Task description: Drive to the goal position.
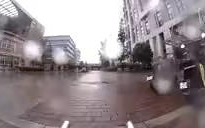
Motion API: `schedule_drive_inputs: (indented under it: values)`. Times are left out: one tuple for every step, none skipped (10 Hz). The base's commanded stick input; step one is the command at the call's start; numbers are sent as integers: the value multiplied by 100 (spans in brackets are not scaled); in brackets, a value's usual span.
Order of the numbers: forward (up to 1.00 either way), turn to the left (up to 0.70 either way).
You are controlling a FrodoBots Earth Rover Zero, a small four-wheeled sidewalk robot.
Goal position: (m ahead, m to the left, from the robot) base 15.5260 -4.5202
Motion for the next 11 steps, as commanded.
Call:
schedule_drive_inputs:
  values:
    - [70, 0]
    - [70, 0]
    - [70, 0]
    - [70, 0]
    - [70, 0]
    - [70, 0]
    - [70, 0]
    - [70, 0]
    - [70, 0]
    - [70, 0]
    - [70, 0]
